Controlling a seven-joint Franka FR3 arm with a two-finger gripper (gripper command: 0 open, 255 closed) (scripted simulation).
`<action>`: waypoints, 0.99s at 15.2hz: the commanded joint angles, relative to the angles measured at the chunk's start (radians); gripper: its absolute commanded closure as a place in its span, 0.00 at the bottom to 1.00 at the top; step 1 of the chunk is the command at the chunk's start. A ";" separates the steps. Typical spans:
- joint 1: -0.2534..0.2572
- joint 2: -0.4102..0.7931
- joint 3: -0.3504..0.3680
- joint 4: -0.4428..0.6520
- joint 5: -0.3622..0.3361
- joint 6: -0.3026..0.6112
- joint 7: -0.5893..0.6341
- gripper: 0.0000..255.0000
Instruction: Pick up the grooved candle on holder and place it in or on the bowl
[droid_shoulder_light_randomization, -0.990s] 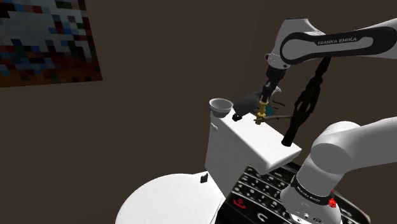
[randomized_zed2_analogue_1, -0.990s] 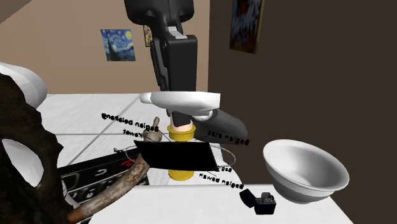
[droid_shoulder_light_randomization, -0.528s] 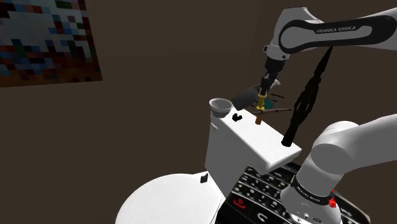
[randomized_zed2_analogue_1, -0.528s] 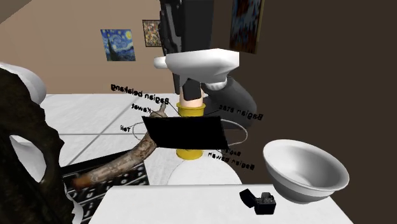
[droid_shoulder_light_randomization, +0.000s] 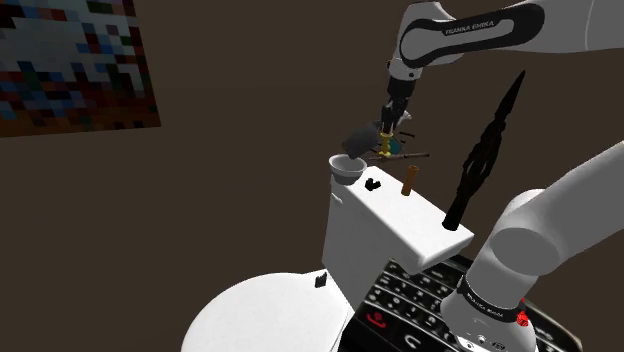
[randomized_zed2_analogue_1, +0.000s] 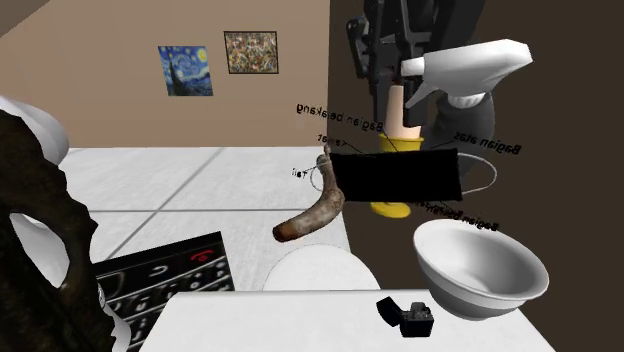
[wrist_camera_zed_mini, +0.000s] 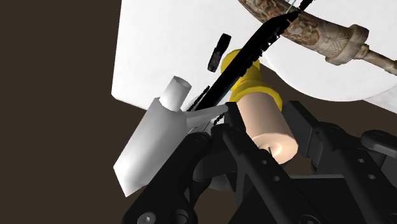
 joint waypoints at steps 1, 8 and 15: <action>0.010 0.080 -0.004 0.079 0.015 0.001 -0.004 1.00; 0.030 0.361 -0.011 0.404 0.078 -0.047 -0.022 1.00; 0.029 0.467 -0.012 0.488 0.102 -0.027 -0.027 1.00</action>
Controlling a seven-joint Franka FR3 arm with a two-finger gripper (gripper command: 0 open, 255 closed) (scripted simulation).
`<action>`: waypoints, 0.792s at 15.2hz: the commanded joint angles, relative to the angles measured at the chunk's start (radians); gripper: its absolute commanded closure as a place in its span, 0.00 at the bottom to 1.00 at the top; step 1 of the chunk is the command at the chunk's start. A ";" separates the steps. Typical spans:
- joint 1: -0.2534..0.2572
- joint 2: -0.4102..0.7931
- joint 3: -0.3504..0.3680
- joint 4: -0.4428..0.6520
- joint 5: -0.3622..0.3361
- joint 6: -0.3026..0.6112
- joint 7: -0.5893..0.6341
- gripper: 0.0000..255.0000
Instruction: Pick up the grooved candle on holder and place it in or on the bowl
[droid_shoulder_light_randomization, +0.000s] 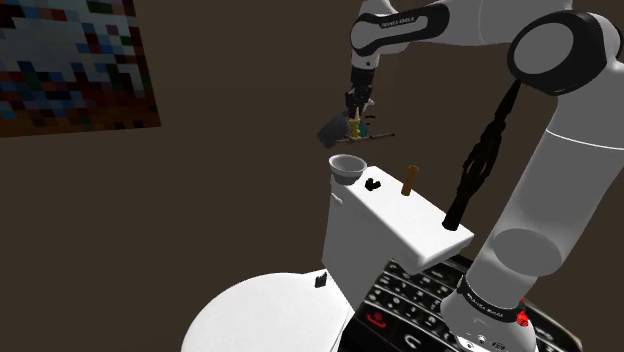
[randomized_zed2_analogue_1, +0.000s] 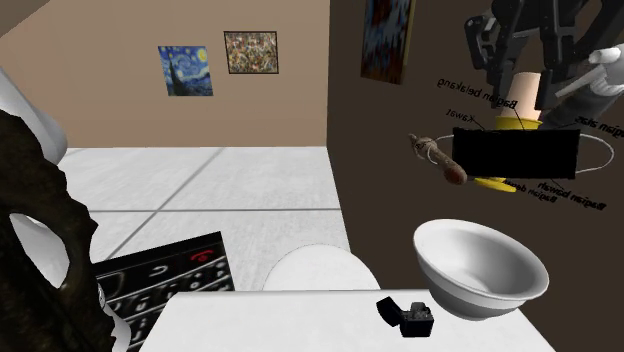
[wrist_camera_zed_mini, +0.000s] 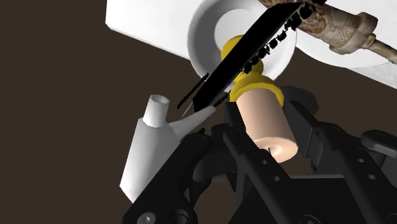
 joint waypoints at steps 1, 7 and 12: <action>0.001 0.001 0.001 -0.025 0.000 0.027 0.003 1.00; 0.000 0.006 0.001 -0.100 -0.001 0.106 0.008 1.00; 0.000 0.016 0.000 -0.155 0.000 0.171 0.012 1.00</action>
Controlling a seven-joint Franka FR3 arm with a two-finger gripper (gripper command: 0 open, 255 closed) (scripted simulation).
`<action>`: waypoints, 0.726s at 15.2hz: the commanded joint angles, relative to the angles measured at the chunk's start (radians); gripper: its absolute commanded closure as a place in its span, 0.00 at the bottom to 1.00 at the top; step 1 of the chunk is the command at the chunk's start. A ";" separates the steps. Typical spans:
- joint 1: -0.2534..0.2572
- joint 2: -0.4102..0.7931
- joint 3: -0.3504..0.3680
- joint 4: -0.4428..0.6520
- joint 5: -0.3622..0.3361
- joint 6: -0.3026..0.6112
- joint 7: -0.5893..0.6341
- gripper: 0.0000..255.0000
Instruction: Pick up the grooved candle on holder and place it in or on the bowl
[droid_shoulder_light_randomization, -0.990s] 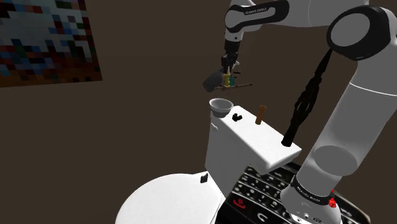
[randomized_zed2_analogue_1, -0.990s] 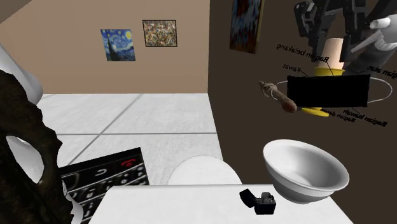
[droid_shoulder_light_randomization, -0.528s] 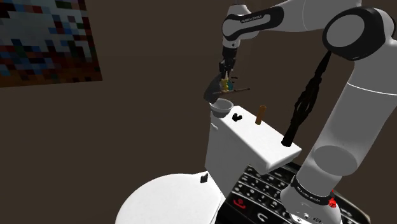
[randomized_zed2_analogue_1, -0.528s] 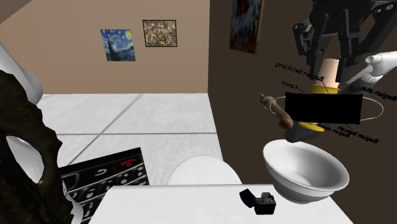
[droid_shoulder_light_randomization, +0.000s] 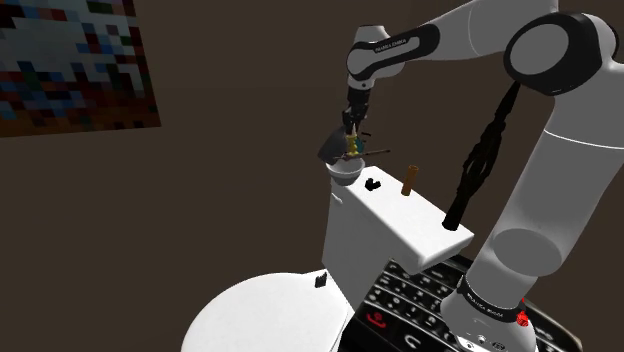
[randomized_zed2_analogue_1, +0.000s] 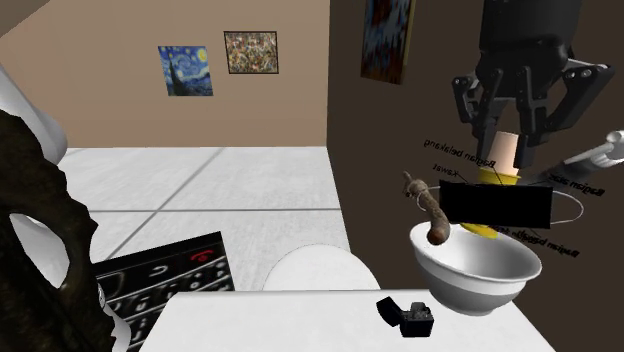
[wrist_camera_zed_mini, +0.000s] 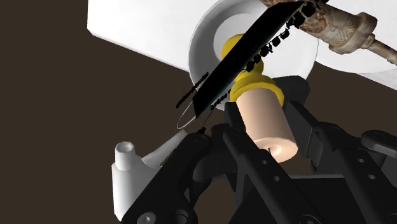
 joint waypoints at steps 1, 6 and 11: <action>0.000 0.005 0.000 -0.021 0.000 0.026 0.001 1.00; -0.001 0.020 -0.001 -0.066 0.002 0.087 0.003 1.00; -0.001 0.020 -0.001 -0.066 0.002 0.087 0.003 1.00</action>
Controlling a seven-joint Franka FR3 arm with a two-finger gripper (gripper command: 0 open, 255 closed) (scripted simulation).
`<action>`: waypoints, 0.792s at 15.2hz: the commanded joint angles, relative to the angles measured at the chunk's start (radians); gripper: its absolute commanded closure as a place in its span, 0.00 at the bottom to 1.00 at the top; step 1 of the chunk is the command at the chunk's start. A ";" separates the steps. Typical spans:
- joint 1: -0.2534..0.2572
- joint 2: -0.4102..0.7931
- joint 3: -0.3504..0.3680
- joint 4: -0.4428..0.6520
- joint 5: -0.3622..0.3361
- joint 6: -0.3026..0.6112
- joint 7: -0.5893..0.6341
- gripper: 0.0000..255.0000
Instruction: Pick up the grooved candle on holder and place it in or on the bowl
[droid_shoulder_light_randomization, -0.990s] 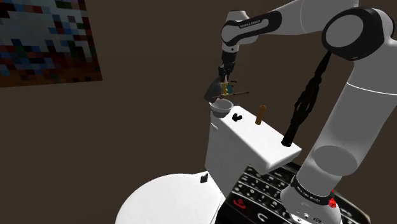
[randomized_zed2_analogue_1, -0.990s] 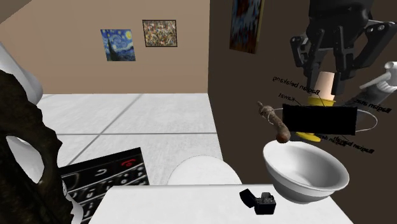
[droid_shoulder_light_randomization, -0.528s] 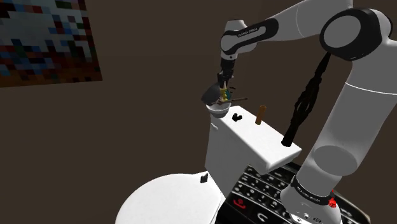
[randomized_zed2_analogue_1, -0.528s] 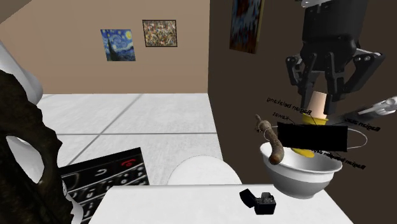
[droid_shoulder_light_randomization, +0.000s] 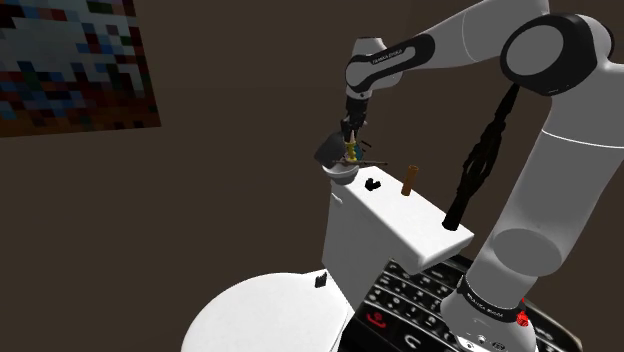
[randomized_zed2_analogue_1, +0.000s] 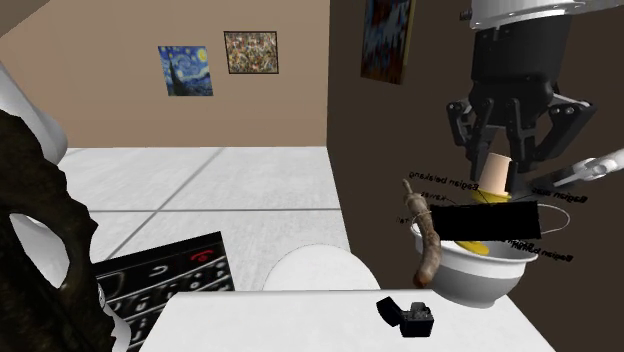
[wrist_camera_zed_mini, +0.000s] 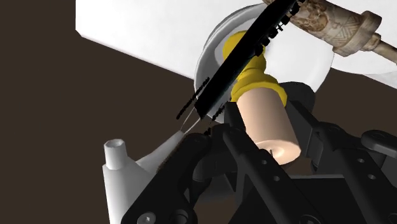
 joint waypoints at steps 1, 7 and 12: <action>-0.001 0.005 -0.001 -0.003 0.000 0.000 -0.002 1.00; -0.001 0.005 -0.001 -0.004 0.000 0.001 -0.001 0.00; 0.005 -0.035 0.004 0.076 -0.006 -0.119 0.003 0.00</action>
